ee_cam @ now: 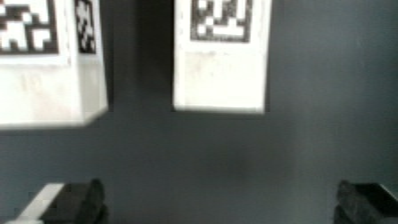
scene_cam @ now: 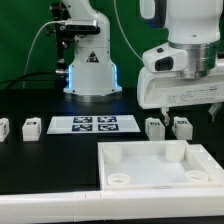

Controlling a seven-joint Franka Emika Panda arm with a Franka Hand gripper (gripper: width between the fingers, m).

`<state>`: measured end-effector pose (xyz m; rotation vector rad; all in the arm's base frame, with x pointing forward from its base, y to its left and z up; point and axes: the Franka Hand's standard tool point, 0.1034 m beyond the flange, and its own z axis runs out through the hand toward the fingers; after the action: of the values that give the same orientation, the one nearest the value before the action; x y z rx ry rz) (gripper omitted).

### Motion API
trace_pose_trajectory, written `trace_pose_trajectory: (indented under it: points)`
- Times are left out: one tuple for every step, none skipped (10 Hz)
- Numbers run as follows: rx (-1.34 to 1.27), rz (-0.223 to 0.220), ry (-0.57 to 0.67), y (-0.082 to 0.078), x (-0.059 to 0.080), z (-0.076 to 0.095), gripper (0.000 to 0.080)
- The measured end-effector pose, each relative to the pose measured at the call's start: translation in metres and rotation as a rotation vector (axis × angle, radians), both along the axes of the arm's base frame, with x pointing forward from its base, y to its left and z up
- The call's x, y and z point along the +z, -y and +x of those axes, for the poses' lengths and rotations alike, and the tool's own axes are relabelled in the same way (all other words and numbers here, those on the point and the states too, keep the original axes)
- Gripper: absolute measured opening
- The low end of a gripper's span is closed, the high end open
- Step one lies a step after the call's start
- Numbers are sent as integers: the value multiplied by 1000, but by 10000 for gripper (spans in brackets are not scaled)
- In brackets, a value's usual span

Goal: Assemble one leg

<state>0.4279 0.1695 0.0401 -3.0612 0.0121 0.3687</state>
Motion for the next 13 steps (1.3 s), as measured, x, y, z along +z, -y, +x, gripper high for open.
trace_pose_trajectory:
  points:
    - [13,-7,-122,-1,1,-4,649]
    - [19,-7,-223,-2,1,-3,649]
    - [16,-3,-221,-4,-2,2,649]
    - [20,-5,-220,-5,0,0,649]
    - [20,-5,-220,-5,-1,0,649]
    - [21,-2,-221,-4,-2,0,649]
    - [27,4,-225,-1,-7,-2,649]
    - [20,-1,-230,-3,-9,-5,649]
    - [28,-2,-233,-7,-9,-9,649]
    - [34,-3,-237,-9,-10,-12,649]
    - [37,-2,-239,-11,-9,-12,649]
    - [41,-7,-281,-9,-9,-16,649]
    - [45,-9,-316,-8,-9,-17,649]
